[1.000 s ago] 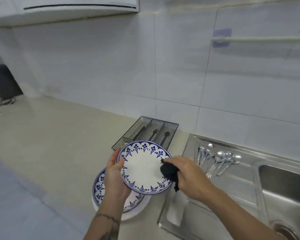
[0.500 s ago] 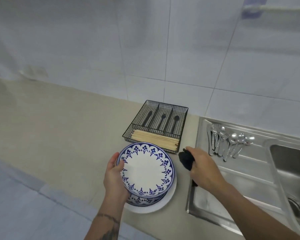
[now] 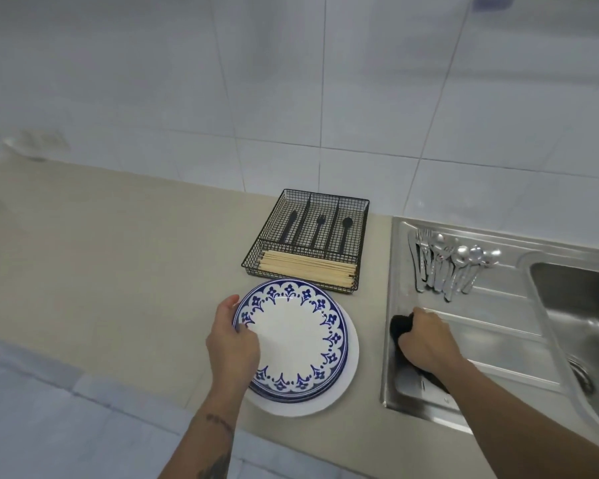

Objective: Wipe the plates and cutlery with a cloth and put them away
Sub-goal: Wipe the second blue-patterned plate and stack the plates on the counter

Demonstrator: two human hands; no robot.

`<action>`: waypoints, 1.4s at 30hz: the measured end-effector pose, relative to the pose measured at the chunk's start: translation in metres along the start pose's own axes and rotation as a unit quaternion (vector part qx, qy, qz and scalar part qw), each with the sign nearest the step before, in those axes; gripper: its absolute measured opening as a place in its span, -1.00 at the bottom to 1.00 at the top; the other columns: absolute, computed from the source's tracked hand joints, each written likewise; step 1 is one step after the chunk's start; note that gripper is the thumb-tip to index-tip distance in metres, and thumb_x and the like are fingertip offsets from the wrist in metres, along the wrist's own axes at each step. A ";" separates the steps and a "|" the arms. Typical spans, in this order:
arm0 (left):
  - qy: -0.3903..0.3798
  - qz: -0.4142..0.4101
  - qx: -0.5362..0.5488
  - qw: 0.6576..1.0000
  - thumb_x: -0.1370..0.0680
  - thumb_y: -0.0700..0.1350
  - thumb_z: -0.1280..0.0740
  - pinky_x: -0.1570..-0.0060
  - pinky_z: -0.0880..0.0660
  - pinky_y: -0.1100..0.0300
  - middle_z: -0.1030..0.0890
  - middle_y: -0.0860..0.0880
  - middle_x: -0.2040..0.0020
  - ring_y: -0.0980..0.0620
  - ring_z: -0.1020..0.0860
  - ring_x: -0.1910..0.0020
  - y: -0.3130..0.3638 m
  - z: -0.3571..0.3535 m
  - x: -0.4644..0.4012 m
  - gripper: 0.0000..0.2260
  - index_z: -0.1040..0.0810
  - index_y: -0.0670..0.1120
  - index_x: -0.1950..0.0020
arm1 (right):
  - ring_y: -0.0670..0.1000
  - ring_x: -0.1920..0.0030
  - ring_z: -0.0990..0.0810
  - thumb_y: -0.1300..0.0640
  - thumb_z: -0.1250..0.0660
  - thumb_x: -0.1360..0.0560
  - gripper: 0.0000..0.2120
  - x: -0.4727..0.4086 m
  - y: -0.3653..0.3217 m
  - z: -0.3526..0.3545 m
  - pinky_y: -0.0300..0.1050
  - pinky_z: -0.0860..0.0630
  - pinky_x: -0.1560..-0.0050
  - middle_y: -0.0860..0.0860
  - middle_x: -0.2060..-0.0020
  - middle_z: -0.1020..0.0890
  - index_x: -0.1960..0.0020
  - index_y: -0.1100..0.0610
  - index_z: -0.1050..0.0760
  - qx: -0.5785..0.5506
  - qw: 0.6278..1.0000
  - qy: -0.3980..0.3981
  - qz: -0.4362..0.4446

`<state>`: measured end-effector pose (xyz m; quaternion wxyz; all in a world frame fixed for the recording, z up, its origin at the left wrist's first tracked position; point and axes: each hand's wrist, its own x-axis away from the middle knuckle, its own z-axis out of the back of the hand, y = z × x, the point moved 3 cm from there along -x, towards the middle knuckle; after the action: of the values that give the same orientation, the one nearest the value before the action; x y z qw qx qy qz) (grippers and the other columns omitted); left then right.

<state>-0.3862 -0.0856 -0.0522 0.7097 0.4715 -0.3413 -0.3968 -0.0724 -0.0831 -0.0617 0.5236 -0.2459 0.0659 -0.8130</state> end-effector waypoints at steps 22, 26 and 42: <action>-0.046 0.025 0.056 0.997 -0.64 -0.16 -0.27 -0.23 -0.52 -0.01 -0.56 0.03 -0.27 0.00 -0.56 -0.21 -0.032 0.009 -0.020 -0.72 -0.49 0.01 -0.35 | 0.02 -0.23 -0.48 0.03 -0.13 -0.65 -0.62 0.015 -0.070 -0.035 -0.09 -0.47 -0.15 0.04 -0.29 -0.47 -0.45 0.02 -0.29 -0.270 0.961 -0.015 0.065; -0.095 0.039 0.112 0.988 -0.64 -0.18 -0.28 -0.07 -0.57 0.10 -0.59 0.00 -0.27 -0.01 -0.59 -0.20 -0.038 0.007 -0.030 -0.71 -0.50 -0.04 -0.37 | -0.03 -0.14 -0.50 -0.11 -0.05 -0.65 -0.60 0.014 -0.074 -0.047 -0.06 -0.45 -0.16 -0.02 -0.24 -0.51 -0.48 -0.16 -0.19 -0.335 0.939 -0.059 0.050; -0.115 0.100 0.216 0.964 -0.59 -0.32 -0.21 -0.06 -0.59 0.00 -0.70 -0.01 -0.11 -0.08 -0.66 -0.11 -0.041 -0.003 -0.021 -0.65 -0.63 0.01 -0.20 | -0.05 -0.11 -0.43 -0.06 -0.03 -0.65 -0.58 0.034 -0.067 -0.079 -0.13 -0.33 -0.13 -0.05 -0.11 -0.43 -0.48 -0.33 -0.14 -0.269 0.957 0.046 0.101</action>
<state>-0.4027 -0.0757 -0.0937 0.5830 0.5284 -0.5435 -0.2923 -0.1755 -0.0950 -0.0948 0.5135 -0.3324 0.3308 -0.7186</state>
